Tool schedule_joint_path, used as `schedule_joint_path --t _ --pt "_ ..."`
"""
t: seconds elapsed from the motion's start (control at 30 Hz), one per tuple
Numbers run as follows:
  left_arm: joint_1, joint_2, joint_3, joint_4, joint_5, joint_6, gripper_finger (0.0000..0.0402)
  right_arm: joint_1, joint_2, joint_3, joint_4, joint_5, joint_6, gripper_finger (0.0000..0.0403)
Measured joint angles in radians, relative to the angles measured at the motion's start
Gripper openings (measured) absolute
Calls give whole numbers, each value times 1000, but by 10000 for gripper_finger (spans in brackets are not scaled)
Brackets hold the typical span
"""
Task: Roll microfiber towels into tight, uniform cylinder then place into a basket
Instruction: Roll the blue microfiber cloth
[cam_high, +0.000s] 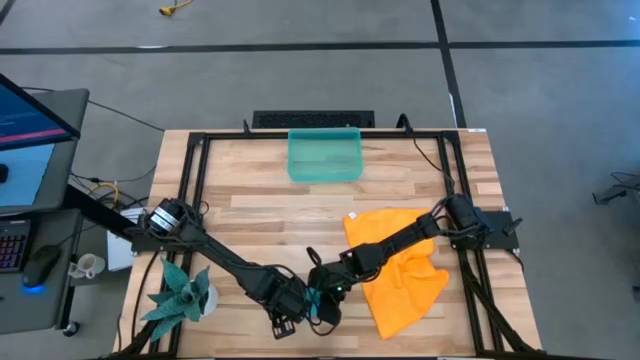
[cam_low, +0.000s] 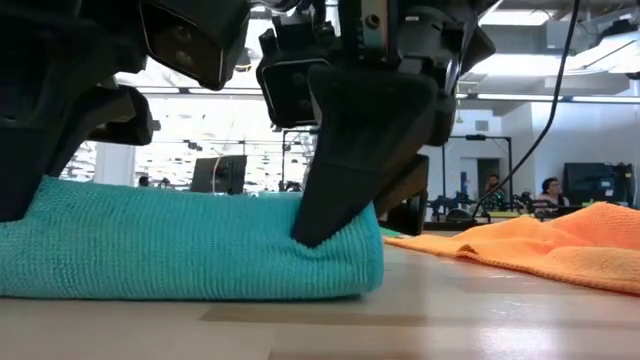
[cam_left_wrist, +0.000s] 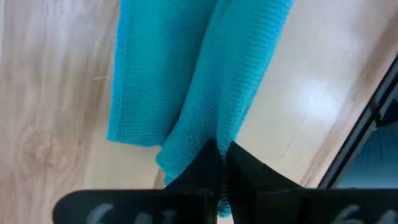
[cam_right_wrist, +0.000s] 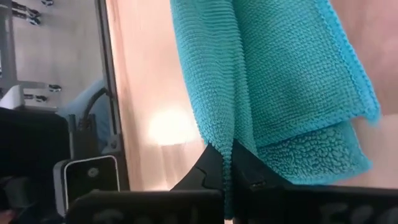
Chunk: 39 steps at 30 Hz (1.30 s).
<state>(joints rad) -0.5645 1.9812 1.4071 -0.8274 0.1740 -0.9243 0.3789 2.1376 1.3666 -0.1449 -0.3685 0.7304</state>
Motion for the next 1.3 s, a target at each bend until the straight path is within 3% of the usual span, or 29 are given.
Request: schedule_joint_path --t 0.47,0.93,1.3 --pt "-9 0 0 -28 -52 4 4 -53 -6 0 -16 74 -7 15" --pt "-61 0 0 -83 -241 -25 4 -96 -32 1 -5 94 -58 15" --pt "-64 1 0 -82 -309 -5 4 -162 -21 3 -30 154 0 12"
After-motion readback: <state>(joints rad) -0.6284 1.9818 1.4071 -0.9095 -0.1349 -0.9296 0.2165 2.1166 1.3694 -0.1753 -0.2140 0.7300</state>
